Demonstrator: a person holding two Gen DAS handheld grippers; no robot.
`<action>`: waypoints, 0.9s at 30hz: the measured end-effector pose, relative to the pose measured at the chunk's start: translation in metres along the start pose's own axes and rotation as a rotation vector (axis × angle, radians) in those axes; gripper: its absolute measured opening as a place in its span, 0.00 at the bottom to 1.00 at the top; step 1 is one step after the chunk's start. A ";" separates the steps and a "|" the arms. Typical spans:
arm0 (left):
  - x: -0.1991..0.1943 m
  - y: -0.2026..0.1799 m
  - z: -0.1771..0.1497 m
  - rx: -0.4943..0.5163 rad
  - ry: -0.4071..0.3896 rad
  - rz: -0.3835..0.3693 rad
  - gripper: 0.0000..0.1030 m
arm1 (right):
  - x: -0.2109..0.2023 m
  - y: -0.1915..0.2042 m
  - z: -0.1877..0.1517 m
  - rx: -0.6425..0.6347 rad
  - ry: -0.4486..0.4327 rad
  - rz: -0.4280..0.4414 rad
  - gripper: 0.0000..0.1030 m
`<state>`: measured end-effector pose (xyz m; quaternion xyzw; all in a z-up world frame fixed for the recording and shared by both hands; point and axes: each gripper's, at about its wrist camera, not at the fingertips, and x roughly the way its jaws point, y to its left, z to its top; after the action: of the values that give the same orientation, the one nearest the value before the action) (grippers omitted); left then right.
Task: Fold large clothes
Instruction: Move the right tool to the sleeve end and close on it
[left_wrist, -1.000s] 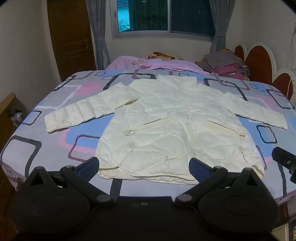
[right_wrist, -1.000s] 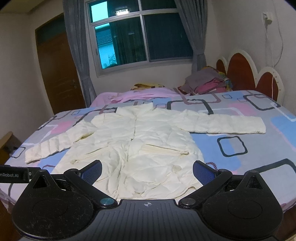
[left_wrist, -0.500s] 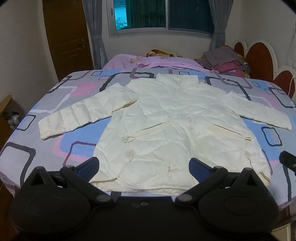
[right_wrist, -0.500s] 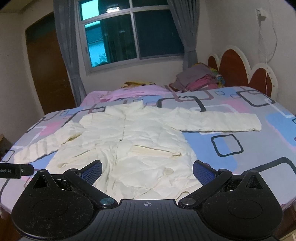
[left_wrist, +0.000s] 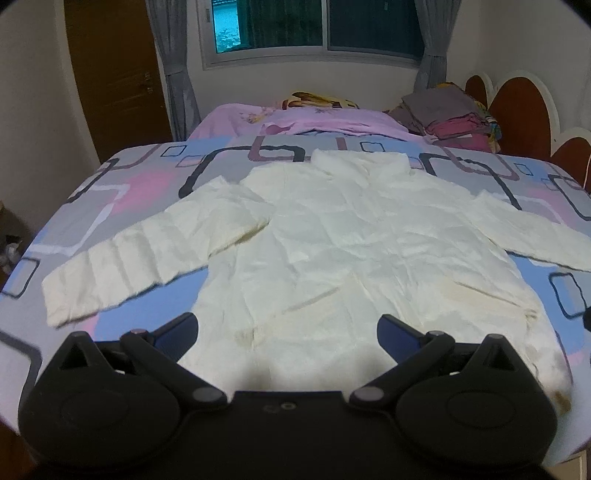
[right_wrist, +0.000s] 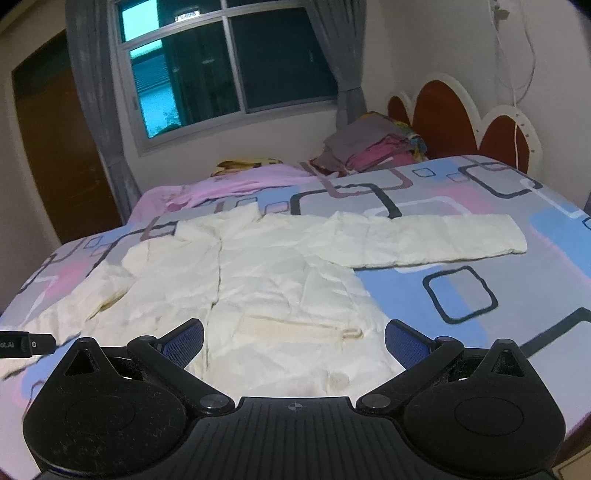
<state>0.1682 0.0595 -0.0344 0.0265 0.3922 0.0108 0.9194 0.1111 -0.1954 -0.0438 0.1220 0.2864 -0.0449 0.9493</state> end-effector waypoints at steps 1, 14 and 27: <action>0.007 0.002 0.005 0.005 -0.001 -0.002 1.00 | 0.006 0.002 0.003 0.004 -0.001 -0.010 1.00; 0.079 0.008 0.047 0.100 0.023 -0.068 1.00 | 0.064 0.003 0.030 0.086 -0.010 -0.098 1.00; 0.127 -0.038 0.065 0.029 0.044 -0.041 1.00 | 0.129 -0.091 0.059 0.098 0.011 -0.128 0.99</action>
<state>0.3027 0.0242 -0.0830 0.0316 0.4129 -0.0130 0.9101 0.2356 -0.3000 -0.0865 0.1497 0.2961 -0.1188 0.9358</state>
